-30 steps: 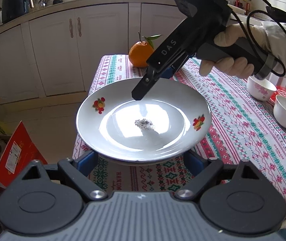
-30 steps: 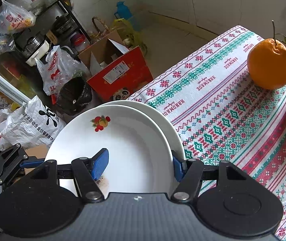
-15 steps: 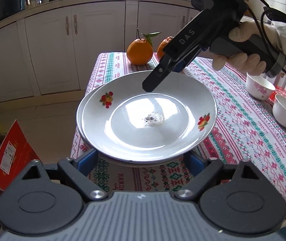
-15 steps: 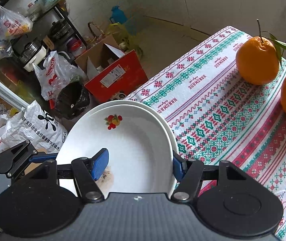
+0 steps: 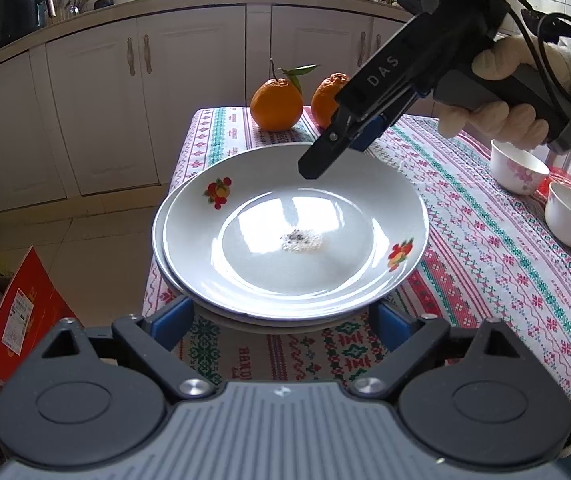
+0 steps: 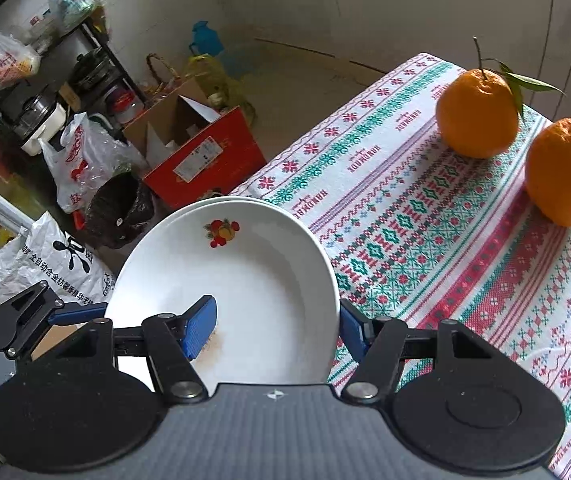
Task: Organize plates and bowls
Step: 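Lower the held plate onto the plate stack and open the right gripper, then withdraw the right gripper from the stack while moving the left gripper toward the bowls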
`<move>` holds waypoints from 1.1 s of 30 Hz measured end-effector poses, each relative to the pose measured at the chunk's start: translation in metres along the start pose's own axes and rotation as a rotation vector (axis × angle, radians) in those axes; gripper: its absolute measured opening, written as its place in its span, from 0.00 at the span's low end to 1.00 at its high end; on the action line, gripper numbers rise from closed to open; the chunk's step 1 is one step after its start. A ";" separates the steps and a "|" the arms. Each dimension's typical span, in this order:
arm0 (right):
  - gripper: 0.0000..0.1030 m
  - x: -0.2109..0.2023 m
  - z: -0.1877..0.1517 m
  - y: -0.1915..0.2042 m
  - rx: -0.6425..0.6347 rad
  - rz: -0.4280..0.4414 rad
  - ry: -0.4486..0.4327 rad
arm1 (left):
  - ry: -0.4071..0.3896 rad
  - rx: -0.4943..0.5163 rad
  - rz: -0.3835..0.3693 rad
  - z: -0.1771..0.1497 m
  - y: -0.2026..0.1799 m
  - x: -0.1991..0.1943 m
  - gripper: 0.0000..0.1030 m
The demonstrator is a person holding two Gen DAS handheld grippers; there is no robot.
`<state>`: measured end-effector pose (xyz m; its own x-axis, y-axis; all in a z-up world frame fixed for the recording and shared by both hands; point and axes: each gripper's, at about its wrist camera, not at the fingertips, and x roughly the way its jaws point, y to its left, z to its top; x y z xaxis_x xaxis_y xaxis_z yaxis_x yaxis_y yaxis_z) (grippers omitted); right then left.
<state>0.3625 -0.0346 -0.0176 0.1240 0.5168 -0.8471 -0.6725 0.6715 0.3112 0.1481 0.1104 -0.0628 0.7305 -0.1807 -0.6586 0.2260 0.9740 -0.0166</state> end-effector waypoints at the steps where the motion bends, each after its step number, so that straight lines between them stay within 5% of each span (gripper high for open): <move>1: 0.69 -0.001 -0.001 -0.001 0.006 0.003 -0.001 | -0.002 0.000 0.000 0.000 0.000 0.000 0.91; 9: 0.69 -0.011 -0.009 0.002 0.004 -0.016 -0.027 | -0.007 0.018 0.006 0.000 -0.001 -0.002 0.91; 16: 0.98 -0.050 -0.034 0.025 -0.040 -0.107 -0.132 | -0.037 0.052 -0.004 -0.001 -0.013 -0.022 0.92; 33: 1.00 -0.128 -0.197 0.063 0.108 -0.423 -0.409 | -0.107 0.183 -0.138 -0.005 -0.088 -0.050 0.95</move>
<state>0.1608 -0.1631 0.0252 0.6499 0.3410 -0.6792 -0.4286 0.9025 0.0429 0.0885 0.0346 -0.0328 0.7465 -0.3331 -0.5760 0.4343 0.8998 0.0425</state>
